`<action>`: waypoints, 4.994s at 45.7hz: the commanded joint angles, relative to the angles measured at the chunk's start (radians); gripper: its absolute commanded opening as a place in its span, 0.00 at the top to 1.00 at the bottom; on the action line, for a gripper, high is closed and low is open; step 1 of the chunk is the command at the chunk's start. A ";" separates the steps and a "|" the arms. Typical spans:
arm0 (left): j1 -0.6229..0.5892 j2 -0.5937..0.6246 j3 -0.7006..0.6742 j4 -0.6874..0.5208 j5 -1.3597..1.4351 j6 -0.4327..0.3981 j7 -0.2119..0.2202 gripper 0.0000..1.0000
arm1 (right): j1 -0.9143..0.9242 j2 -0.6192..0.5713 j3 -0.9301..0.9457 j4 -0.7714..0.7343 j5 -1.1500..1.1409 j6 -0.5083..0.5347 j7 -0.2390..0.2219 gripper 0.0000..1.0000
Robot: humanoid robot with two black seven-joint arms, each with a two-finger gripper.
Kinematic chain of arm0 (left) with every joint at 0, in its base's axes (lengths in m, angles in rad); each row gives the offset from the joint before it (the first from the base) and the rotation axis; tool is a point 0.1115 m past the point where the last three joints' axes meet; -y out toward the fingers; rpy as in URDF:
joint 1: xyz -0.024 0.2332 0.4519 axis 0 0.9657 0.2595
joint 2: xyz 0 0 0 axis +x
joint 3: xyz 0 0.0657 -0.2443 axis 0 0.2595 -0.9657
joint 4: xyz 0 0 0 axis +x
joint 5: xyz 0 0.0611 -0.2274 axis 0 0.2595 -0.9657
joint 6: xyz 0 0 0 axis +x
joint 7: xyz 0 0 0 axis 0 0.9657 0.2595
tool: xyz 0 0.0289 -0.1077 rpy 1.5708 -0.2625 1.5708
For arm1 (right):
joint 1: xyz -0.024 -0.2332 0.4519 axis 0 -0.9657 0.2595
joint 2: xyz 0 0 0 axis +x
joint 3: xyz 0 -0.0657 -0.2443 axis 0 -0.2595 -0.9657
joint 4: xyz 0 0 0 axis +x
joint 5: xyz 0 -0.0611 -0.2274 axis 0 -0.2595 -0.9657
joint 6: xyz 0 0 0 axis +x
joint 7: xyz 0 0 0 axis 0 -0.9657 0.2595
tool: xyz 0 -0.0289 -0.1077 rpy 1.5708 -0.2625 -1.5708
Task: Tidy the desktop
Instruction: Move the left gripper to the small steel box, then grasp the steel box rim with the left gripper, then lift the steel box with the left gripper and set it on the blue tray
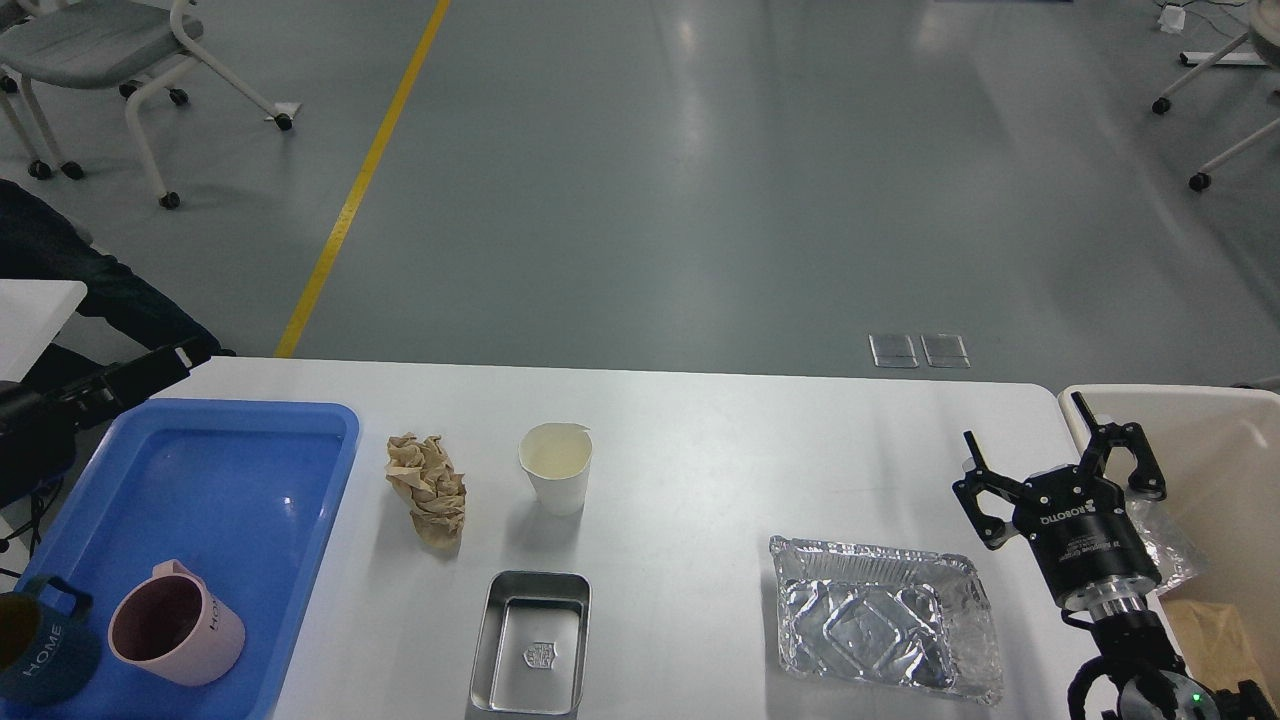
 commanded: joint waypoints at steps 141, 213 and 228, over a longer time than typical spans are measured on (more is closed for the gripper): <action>-0.336 -0.569 0.587 0.138 0.046 -0.112 0.114 1.00 | 0.032 0.009 0.002 -0.029 -0.035 0.000 0.000 0.00; -0.376 -0.168 0.528 0.532 -0.107 -0.270 0.062 0.97 | 0.053 0.046 -0.009 -0.027 -0.092 -0.005 0.000 0.00; -0.322 -0.354 0.521 0.722 -0.265 -0.252 0.042 0.98 | 0.052 0.051 -0.006 -0.027 -0.092 -0.003 0.000 0.00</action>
